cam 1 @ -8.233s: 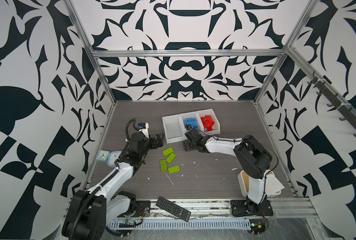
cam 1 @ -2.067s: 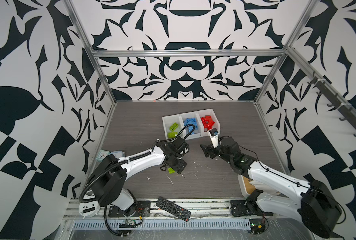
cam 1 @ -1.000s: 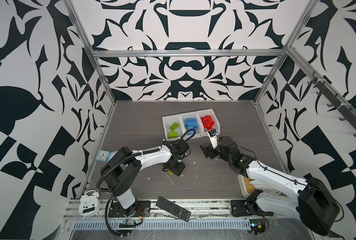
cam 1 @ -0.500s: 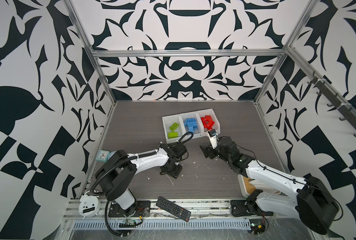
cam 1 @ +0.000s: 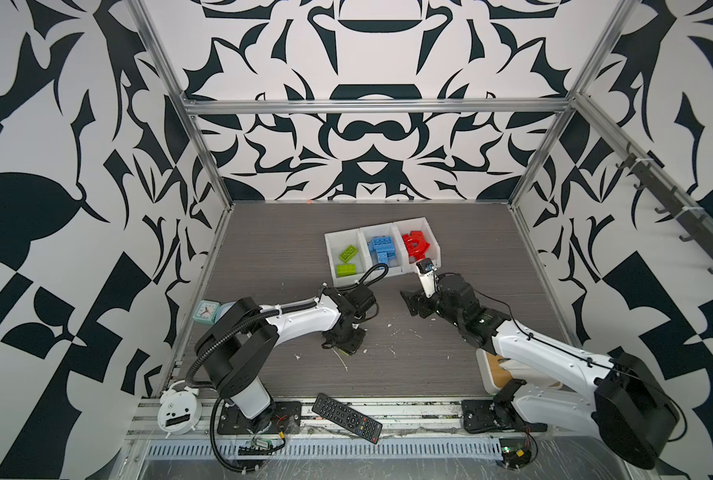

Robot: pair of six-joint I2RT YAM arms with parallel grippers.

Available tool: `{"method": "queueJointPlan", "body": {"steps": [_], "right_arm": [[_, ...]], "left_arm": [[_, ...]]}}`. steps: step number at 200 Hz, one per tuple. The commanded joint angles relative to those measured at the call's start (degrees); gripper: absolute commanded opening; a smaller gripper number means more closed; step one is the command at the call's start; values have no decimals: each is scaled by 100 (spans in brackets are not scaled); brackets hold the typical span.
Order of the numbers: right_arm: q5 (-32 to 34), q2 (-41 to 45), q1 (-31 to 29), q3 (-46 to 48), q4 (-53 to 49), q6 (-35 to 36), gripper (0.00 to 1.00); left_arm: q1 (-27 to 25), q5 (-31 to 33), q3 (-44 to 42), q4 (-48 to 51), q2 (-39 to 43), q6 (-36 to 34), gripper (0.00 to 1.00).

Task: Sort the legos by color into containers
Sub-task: 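Lower the left gripper to a small lime-green brick and grasp it, then carry the small lime-green brick over the green compartment and release it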

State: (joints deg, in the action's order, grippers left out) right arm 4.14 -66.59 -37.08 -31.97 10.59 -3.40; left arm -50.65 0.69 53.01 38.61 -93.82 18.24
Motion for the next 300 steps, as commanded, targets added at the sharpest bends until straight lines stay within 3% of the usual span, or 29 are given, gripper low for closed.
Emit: {"method": "queueJointPlan", "body": {"steps": [1, 60, 106, 158, 212, 234, 257, 291, 300], "right_arm": [[-22, 21, 10, -140, 137, 15, 87], [16, 64, 17, -126, 145, 15, 87], [8, 109, 15, -117, 134, -11, 87], [19, 233, 16, -95, 106, -11, 87], [-35, 282, 16, -99, 102, -25, 87], [-23, 333, 17, -74, 114, -35, 87], [-34, 280, 16, -88, 125, -19, 87], [-55, 260, 16, -94, 114, -21, 87], [-54, 269, 17, -91, 111, -16, 87]], "left_arm": [[-19, 106, 41, -8, 214, 24, 36], [-24, 327, 65, -45, 633, 41, 31], [348, 1014, 984, 130, 522, -302, 23], [1269, 1044, 2407, -118, -165, -1058, 23], [1994, 749, 4260, 93, -1667, -1628, 24], [2150, 564, 4593, 16, -2120, -1727, 31], [2322, 312, 4875, 51, -2470, -1649, 31], [2341, 286, 4932, 65, -2614, -1678, 31], [2347, 310, 4921, 101, -2624, -1684, 35]]}}
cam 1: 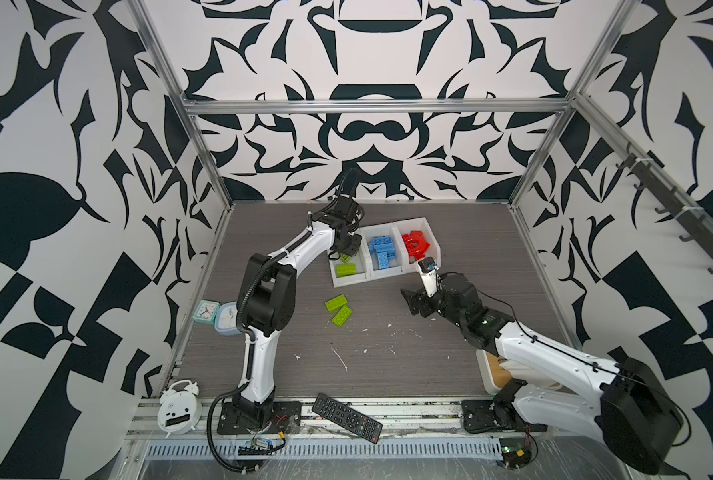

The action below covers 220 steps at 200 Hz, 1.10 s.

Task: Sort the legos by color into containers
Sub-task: 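Carry the small lime-green brick over the green compartment and release it, then move the left gripper back to the remaining lime-green bricks and grasp one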

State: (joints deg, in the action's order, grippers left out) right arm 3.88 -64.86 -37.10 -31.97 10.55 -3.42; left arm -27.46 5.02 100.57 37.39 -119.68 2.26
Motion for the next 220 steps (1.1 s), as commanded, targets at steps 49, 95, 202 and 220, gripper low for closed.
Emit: {"method": "queueJointPlan", "body": {"steps": [49, 95, 202, 220], "right_arm": [[-53, 96, 18, -91, 126, -18, 87], [-35, 105, 19, -87, 133, -14, 87], [-107, -138, 19, -126, 199, -39, 87], [-94, -141, 14, -126, 188, -30, 87]], "left_arm": [[22, -34, -134, 353, 468, -114, 67], [-63, -529, -1408, 456, 1805, 199, 71], [-937, -393, -4309, -33, 3256, 1205, 77], [-1086, -398, -4384, -169, 3106, 1183, 78]]}}
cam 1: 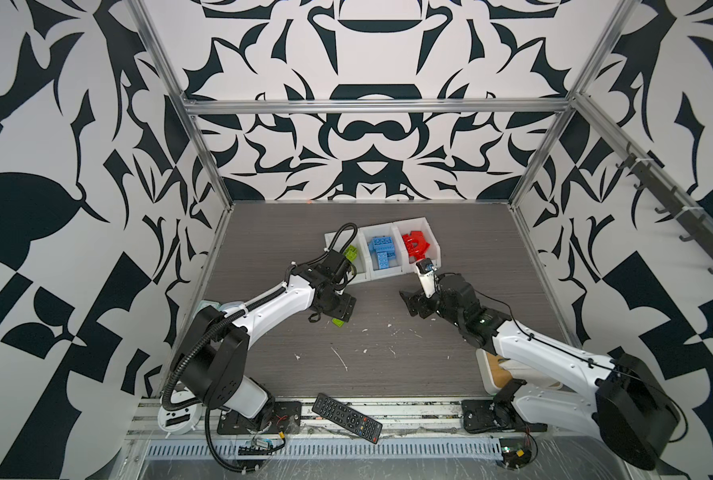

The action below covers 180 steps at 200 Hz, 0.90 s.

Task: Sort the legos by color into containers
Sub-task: 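Move the left gripper back to the remaining lime-green bricks and grasp one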

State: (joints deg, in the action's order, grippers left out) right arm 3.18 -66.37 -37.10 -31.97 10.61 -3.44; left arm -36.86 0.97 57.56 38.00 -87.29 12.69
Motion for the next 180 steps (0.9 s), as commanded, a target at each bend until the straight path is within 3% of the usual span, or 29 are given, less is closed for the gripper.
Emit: {"method": "queueJointPlan", "body": {"steps": [1, 72, 180], "right_arm": [[-26, 10, 17, -126, 180, -31, 87], [20, 111, 19, -117, 136, -16, 87], [51, 97, 18, -121, 119, 0, 87]], "left_arm": [[-155, -2, -80, -240, -141, 135, 78], [-304, 302, -6, -231, -575, 110, 78], [-304, 218, 194, -298, -1111, 90, 76]]}}
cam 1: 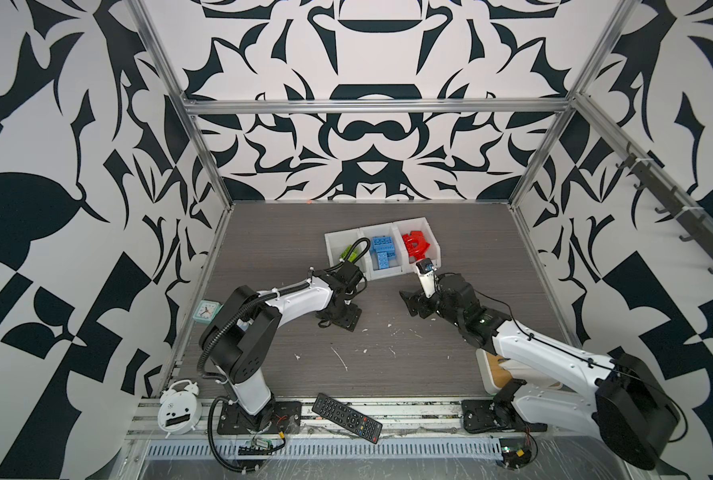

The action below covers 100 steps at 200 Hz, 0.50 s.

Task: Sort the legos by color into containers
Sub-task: 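Move the left gripper back to the remaining lime-green bricks and grasp one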

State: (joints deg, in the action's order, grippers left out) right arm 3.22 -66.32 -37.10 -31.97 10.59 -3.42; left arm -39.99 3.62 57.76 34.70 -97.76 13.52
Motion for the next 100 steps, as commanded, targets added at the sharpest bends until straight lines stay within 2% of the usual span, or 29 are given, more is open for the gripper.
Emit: {"method": "queueJointPlan", "body": {"steps": [1, 100], "right_arm": [[47, 89, 18, -119, 120, -6, 87], [64, 87, 19, -132, 103, 8, 87]], "left_arm": [[8, -46, 179, 35, -66, 5, 76], [-24, 35, 368, 186, -303, -103, 58]]}}
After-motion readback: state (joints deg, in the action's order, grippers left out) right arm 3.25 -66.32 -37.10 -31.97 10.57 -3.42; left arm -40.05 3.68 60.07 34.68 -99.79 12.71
